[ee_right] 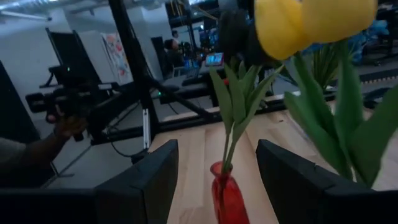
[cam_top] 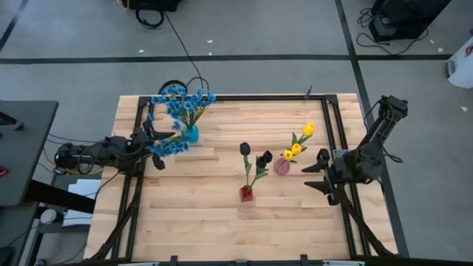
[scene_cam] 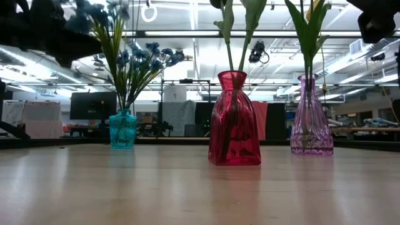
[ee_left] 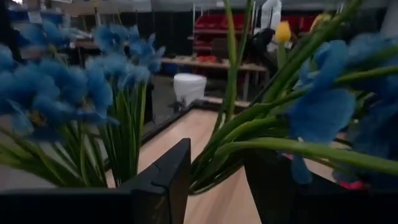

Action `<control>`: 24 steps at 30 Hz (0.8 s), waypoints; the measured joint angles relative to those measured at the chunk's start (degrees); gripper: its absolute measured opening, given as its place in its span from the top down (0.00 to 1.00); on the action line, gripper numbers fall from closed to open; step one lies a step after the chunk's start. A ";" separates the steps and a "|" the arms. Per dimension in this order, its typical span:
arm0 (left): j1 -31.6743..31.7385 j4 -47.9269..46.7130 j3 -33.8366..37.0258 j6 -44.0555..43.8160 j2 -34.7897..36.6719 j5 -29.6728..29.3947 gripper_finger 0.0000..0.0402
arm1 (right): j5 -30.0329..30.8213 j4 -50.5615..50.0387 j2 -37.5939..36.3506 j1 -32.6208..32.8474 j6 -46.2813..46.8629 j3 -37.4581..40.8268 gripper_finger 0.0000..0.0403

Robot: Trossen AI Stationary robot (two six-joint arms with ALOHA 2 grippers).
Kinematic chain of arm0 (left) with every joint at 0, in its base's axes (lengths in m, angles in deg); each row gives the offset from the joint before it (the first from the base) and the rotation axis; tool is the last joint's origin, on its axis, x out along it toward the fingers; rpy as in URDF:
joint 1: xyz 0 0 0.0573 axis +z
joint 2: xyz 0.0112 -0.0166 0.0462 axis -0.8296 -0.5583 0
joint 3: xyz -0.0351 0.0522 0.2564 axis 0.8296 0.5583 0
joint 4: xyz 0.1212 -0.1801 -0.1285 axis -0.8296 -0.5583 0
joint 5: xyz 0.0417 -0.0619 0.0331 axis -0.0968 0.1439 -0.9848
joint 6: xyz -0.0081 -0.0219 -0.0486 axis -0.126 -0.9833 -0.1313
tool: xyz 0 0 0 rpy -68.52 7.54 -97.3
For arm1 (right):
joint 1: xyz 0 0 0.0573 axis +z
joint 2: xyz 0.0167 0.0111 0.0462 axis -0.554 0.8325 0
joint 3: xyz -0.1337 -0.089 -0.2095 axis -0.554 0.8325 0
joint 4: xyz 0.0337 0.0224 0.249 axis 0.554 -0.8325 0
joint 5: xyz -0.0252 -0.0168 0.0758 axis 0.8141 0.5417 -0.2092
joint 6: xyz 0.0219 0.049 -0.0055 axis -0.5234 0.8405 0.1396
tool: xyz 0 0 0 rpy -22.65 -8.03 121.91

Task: Sort flowers into vase by color
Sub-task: Put the blue flower into the blue vase, then return to Home Position

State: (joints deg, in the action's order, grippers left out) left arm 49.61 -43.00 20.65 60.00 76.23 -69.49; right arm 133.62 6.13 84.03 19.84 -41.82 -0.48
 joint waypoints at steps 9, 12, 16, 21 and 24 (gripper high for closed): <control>-0.06 -4.82 0.00 -6.05 -0.02 -13.84 0.62 | -0.11 10.26 -4.71 -0.03 -6.04 5.07 0.43; -0.06 -4.42 -0.78 -4.00 -0.02 -14.37 0.62 | -0.41 10.33 -4.96 -0.03 -6.04 5.17 0.43; -0.04 -6.23 -4.56 -2.56 -0.02 -13.40 0.62 | -0.52 10.30 -4.96 -0.03 -6.77 5.17 0.43; -0.06 -10.55 -8.08 -4.87 -0.02 -5.49 0.62 | -0.53 10.27 -5.11 -0.03 -9.95 5.17 0.43; -0.03 -8.50 -8.74 -9.36 0.01 -1.84 0.62 | -0.53 10.23 -5.82 -0.03 -11.40 5.17 0.43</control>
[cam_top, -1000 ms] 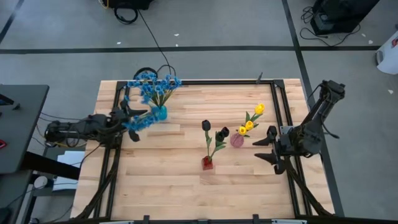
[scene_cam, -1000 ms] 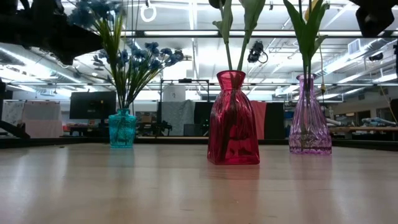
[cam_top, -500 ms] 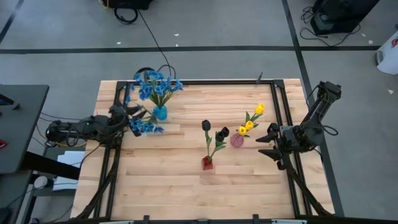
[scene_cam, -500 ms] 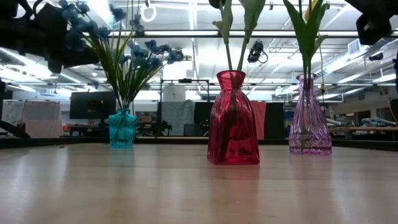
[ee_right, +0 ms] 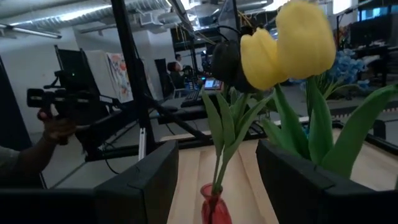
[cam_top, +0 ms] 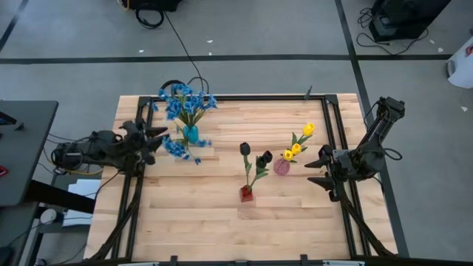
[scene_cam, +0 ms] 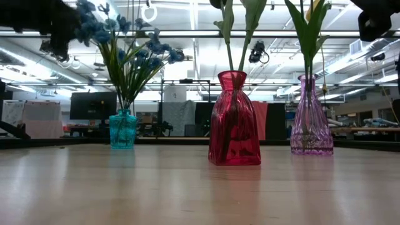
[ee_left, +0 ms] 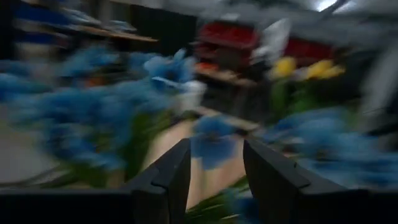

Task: Sort flowers into vase by color
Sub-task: Return to Home Position

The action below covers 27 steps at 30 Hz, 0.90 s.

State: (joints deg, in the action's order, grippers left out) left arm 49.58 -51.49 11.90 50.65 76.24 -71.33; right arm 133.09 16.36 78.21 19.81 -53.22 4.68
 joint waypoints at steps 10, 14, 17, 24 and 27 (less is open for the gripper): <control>-0.02 16.81 0.46 4.99 -0.01 13.24 0.62 | -0.52 0.07 -7.00 -0.07 -8.14 0.00 0.43; -0.02 16.77 -1.42 9.98 -0.03 12.46 0.62 | -0.47 0.09 -13.05 -0.07 -12.59 0.00 0.44; -0.02 17.10 -2.32 13.03 -0.01 13.66 0.62 | -0.49 -0.46 -18.02 -0.07 -15.84 0.00 0.44; -0.02 9.86 -2.26 13.99 -0.03 14.32 0.62 | -0.59 -6.61 -25.22 -0.06 -18.65 -0.09 0.46; -0.02 8.81 -2.23 12.38 -0.03 14.38 0.62 | -2.87 -7.67 -25.54 -0.05 -18.84 -0.06 0.48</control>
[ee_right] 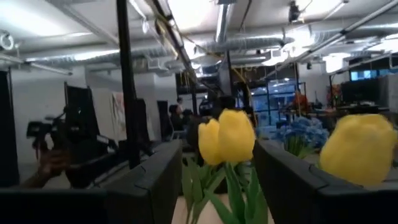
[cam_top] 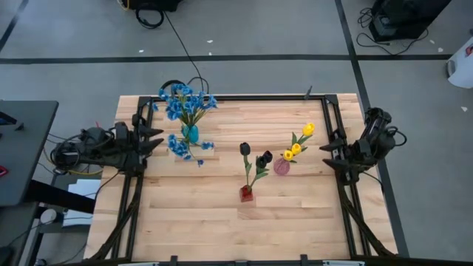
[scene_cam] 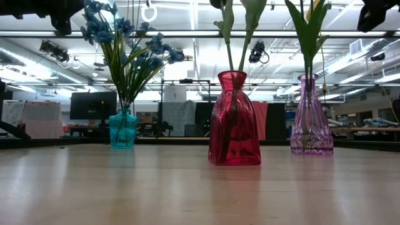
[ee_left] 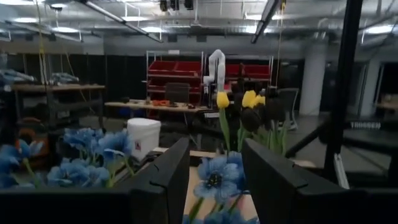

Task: Sort flowers into vase by color
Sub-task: Return to Home Position

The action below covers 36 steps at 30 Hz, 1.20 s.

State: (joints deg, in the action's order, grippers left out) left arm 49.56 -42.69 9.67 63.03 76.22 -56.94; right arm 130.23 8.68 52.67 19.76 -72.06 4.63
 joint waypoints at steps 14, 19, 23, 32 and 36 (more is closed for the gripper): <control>0.00 5.86 3.14 -4.87 0.00 5.25 0.62 | -0.67 2.41 0.24 -2.14 8.80 9.51 0.51; 0.02 12.84 10.85 -6.30 0.00 -2.28 0.62 | 0.53 1.93 0.07 -5.13 8.28 9.52 0.51; 0.01 18.07 14.54 -7.35 0.00 0.68 0.62 | 0.88 -2.48 0.08 -5.61 10.21 9.52 0.51; 0.00 12.44 16.93 -7.89 0.00 11.82 0.62 | -3.31 -9.58 0.11 -5.48 19.87 9.52 0.51; 0.00 6.85 16.94 -10.38 0.00 11.31 0.62 | -0.51 -10.24 0.11 -5.48 19.82 9.52 0.51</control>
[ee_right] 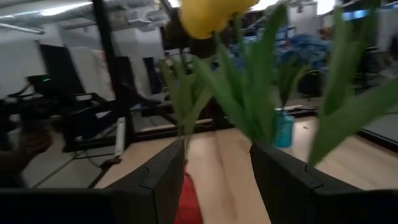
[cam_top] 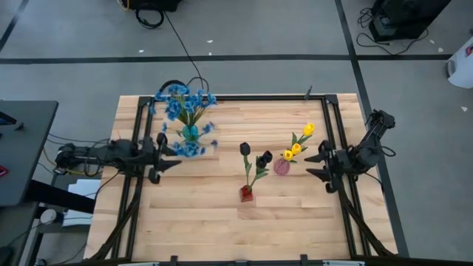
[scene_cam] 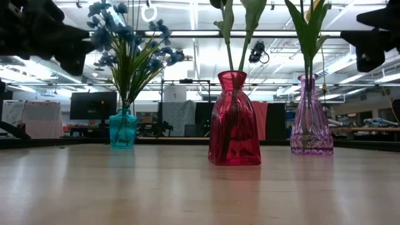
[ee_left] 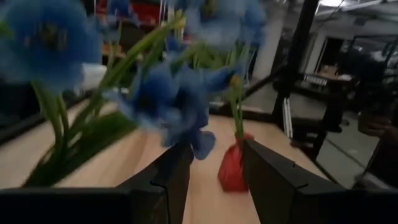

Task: Sort flowers into vase by color
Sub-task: Return to Home Position

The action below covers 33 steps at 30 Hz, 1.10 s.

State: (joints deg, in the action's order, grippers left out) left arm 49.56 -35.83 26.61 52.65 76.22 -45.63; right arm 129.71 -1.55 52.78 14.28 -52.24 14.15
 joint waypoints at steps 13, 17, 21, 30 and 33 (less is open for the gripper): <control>0.00 -11.64 0.00 -4.35 0.00 6.54 0.62 | 6.50 3.71 0.00 0.00 -2.48 0.00 0.51; 0.01 -15.26 -0.58 -5.96 0.00 7.94 0.62 | 6.32 6.51 0.00 0.00 -2.91 0.00 0.51; 0.02 -15.84 -4.45 -5.01 0.00 9.92 0.62 | 5.40 10.56 0.00 -0.02 -2.89 0.00 0.51; 0.00 -14.42 -5.18 -14.93 0.00 9.50 0.62 | 4.83 11.76 0.00 -0.01 -2.97 0.00 0.51; 0.00 -10.69 -4.52 -15.06 -0.01 7.21 0.62 | 4.86 11.74 0.00 -0.01 -2.98 0.00 0.51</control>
State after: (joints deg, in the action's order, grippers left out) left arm 49.56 -46.52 22.09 37.59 76.20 -38.42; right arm 134.57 10.19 52.78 14.27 -55.22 14.15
